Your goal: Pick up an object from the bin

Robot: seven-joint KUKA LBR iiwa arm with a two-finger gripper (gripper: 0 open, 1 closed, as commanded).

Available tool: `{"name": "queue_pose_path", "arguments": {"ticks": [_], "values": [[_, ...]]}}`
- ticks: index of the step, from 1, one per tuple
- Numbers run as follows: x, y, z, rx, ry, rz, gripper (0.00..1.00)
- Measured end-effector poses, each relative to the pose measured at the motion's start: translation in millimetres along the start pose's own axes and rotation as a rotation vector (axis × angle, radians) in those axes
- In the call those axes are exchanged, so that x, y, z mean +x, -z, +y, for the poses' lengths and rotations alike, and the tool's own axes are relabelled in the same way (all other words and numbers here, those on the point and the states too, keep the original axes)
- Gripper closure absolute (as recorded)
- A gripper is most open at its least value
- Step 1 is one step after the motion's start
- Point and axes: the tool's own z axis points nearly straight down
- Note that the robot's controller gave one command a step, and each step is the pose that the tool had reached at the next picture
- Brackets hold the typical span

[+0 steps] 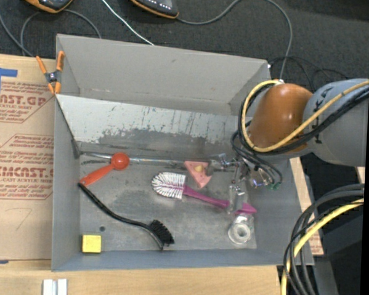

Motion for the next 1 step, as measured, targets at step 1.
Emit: {"name": "queue_pose_path", "arguments": {"ticks": [1], "values": [[-2.1, 3.7, 8.4, 0.001, 0.026, -0.001, 0.00]]}}
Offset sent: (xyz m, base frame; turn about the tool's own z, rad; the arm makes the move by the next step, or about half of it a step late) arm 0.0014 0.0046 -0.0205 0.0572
